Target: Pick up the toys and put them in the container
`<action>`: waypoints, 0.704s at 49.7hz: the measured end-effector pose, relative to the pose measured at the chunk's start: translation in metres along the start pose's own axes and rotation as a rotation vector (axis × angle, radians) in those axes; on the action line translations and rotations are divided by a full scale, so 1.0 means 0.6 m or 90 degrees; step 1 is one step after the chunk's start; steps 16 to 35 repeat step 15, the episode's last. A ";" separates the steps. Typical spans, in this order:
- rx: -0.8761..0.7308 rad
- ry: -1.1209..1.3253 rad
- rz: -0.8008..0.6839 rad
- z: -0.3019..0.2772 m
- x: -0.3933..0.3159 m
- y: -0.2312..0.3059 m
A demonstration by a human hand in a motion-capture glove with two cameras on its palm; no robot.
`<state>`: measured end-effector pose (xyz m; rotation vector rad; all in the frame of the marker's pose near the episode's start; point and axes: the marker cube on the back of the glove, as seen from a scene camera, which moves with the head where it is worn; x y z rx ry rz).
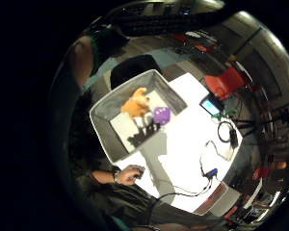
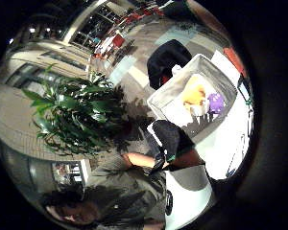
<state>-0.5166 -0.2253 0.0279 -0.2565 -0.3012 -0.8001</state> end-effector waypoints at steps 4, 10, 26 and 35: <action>-0.023 0.033 -0.036 -0.015 0.043 0.062; -0.046 0.083 -0.063 -0.017 0.104 0.187; -0.054 0.038 0.019 -0.004 0.121 0.265; -0.054 0.038 0.019 -0.004 0.121 0.265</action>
